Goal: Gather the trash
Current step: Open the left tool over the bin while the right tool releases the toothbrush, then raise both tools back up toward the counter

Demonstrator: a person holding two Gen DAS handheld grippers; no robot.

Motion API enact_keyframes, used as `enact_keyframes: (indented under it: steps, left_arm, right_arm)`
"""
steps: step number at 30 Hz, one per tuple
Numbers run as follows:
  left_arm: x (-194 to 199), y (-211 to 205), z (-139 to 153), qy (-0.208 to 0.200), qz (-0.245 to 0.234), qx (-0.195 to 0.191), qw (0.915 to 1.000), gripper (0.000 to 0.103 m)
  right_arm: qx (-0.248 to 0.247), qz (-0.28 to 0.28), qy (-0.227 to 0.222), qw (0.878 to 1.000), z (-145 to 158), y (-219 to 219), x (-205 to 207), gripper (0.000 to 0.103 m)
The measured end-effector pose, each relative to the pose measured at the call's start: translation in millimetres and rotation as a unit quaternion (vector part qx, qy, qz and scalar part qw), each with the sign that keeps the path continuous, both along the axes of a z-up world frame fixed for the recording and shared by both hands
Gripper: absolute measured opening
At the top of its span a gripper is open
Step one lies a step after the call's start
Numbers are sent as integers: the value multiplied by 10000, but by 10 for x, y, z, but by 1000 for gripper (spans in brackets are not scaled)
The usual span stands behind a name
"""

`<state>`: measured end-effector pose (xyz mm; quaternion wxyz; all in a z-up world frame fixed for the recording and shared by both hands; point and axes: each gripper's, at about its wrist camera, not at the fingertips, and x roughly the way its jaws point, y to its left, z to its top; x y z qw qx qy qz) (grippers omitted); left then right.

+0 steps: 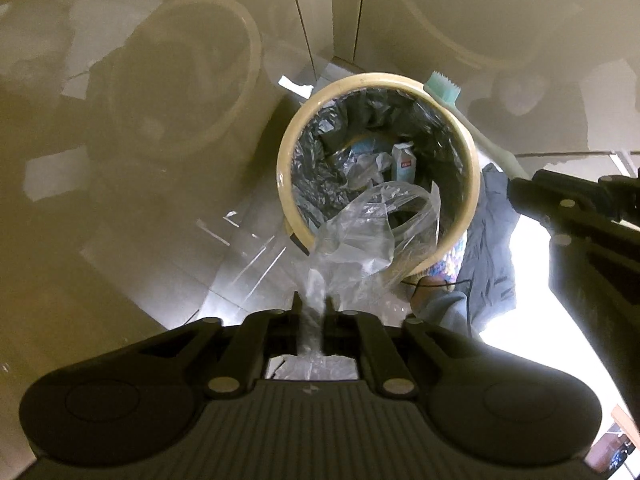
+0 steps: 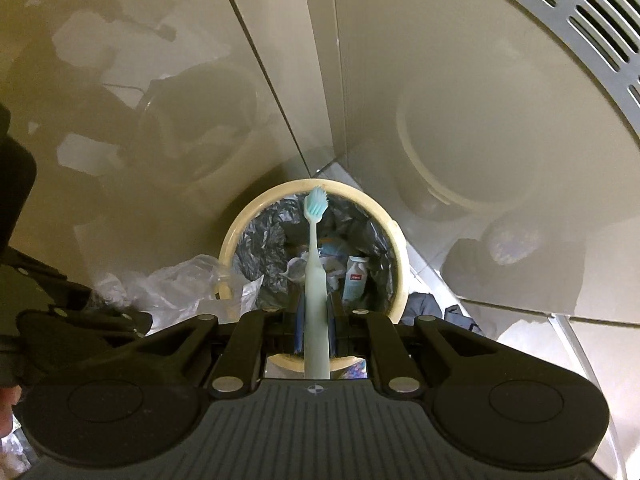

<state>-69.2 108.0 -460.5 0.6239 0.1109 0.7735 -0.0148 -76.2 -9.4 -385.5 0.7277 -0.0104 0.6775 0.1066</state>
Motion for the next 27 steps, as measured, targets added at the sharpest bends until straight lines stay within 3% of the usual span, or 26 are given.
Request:
enact_keyframes:
  steps: [1, 2, 3, 5, 6, 16, 22, 27]
  left_arm:
    - [25, -1, -14, 24, 8, 76, 10000, 68]
    - [54, -1, -23, 23, 23, 173, 9998, 103]
    - [72, 7, 5, -100, 43, 224, 9997, 101]
    - [88, 48, 77, -248, 37, 123, 9996, 103]
    - [90, 78, 96, -220, 80, 46, 9997, 103]
    - [-93, 368, 243, 91, 568, -2, 9983, 103]
    - [-210, 421, 435, -58, 754, -155, 9970, 103]
    - [-312, 412, 810, -436, 750, -353, 9956, 103]
  right_arm:
    - [27, -15, -2, 10000, -21, 0, 15, 14]
    - [48, -74, 17, 10000, -42, -4, 32, 18]
    - [79, -152, 61, 9998, -29, -28, 48, 35]
    - [216, -371, 29, 9991, -26, -81, 73, 55]
    - [257, -434, 1, 9987, -7, -109, 73, 58]
    - [332, -810, 406, 9953, 136, -273, -153, 76]
    - [441, -1178, 319, 9916, 404, -396, -244, 80]
    - [482, -1121, -23, 9925, 738, -409, -315, 82]
